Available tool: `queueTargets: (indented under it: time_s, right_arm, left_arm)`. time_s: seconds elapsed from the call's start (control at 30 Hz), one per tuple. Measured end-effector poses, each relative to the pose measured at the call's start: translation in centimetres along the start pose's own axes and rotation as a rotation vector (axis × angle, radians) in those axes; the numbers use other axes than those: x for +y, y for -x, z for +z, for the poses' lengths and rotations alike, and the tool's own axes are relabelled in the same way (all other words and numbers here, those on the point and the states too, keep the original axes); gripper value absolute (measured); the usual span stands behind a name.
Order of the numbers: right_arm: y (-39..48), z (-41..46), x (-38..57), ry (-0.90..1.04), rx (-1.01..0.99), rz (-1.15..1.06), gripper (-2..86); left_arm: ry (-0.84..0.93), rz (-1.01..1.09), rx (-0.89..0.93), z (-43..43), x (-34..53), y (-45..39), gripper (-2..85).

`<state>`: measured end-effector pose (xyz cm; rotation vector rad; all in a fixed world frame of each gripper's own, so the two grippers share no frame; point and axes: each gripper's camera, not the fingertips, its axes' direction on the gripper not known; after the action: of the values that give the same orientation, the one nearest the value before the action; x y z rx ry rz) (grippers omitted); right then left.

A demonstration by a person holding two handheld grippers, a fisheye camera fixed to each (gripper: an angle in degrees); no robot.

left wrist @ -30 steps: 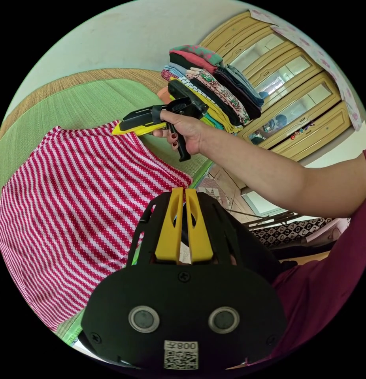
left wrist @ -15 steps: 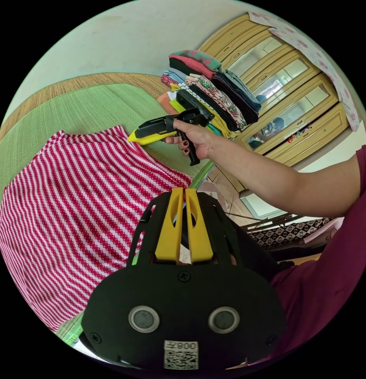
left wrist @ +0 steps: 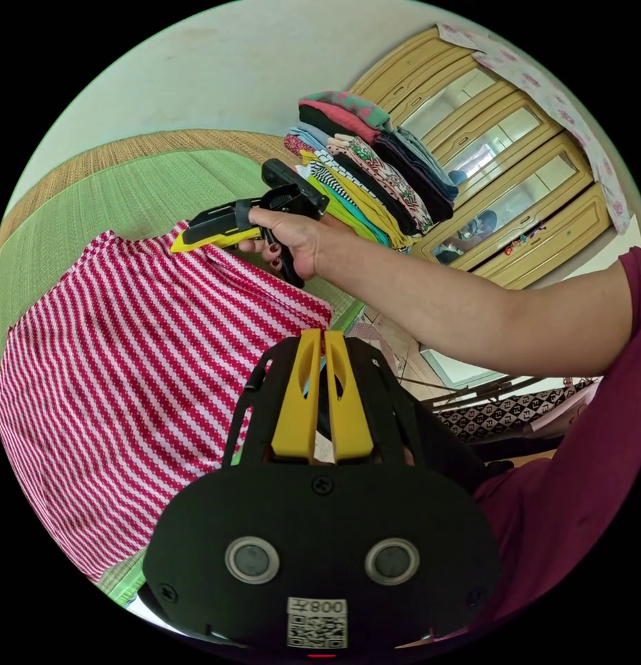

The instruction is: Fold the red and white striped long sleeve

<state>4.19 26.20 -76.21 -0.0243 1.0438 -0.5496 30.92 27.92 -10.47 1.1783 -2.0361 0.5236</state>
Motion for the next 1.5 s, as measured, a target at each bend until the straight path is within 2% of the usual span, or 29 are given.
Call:
queueTargets:
  time_s: [0.43,0.73,1.1,1.27,1.5]
  right_arm:
    - [7.4,-8.6,-0.2,-0.099,0.032,0.037,1.6]
    - [21.7,-11.3,-4.0,-0.13,0.127,-0.052,1.4]
    - [44.8,-1.4,-13.1,0.014,0.228,-0.269,1.4]
    - [51.7,4.0,-16.5,0.093,0.279,-0.293,1.4]
    - [59.4,9.5,-20.8,0.18,0.358,-0.287,1.3]
  left_arm:
    - [-0.032,0.007,0.065,-3.4,8.5,3.7,0.6]
    - [-0.236,-0.111,0.163,-12.3,18.6,10.0,0.6]
    - [-0.511,-0.475,0.1,-24.5,39.8,22.3,0.6]
    - [-0.591,-0.611,0.093,-27.1,49.0,27.4,0.5]
    - [-0.641,-0.743,0.116,-28.0,57.7,32.9,0.6]
